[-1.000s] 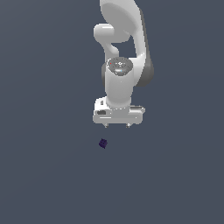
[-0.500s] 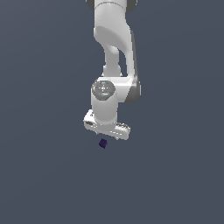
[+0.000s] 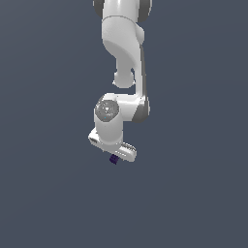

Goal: Pick up the object and move it to a goal position.

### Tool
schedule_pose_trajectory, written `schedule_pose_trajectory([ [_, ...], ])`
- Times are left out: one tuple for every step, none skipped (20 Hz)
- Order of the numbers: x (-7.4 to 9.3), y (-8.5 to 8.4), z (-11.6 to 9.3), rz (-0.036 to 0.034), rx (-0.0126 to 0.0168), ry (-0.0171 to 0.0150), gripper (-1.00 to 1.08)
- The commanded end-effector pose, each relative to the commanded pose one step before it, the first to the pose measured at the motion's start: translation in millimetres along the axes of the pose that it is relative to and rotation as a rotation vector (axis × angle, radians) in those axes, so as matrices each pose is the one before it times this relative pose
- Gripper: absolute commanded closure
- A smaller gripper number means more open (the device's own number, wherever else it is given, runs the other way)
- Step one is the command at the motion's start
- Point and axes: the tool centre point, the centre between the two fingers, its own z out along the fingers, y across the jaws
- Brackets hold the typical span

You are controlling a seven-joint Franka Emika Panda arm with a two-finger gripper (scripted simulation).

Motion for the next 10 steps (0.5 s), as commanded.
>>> schedule_pose_trajectory([
  [0.02,0.03,0.02,0.00011,-0.00002,0.00000,-0.92],
  [-0.01,-0.02,0.37,0.00000,0.00000,0.00000,-0.92],
  [-0.03,-0.07,1.11,0.00000,0.00000,0.00000,-0.92],
  [0.05,0.20,1.82,0.00049,0.00001,0.00004,-0.92],
  [-0.09,-0.15,2.58,0.00000,0.00000,0.00000,-0.92],
  [0.04,0.24,3.27,0.00069,0.00001,0.00006,-0.92],
  [-0.05,0.08,4.00,0.00049,0.00001,0.00004,-0.92],
  [-0.10,0.05,4.70,0.00049,0.00001,0.00004,-0.92],
  [-0.10,0.14,5.38,0.00069,0.00001,0.00006,-0.92],
  [-0.14,0.12,5.96,0.00069,0.00001,0.00006,-0.92],
])
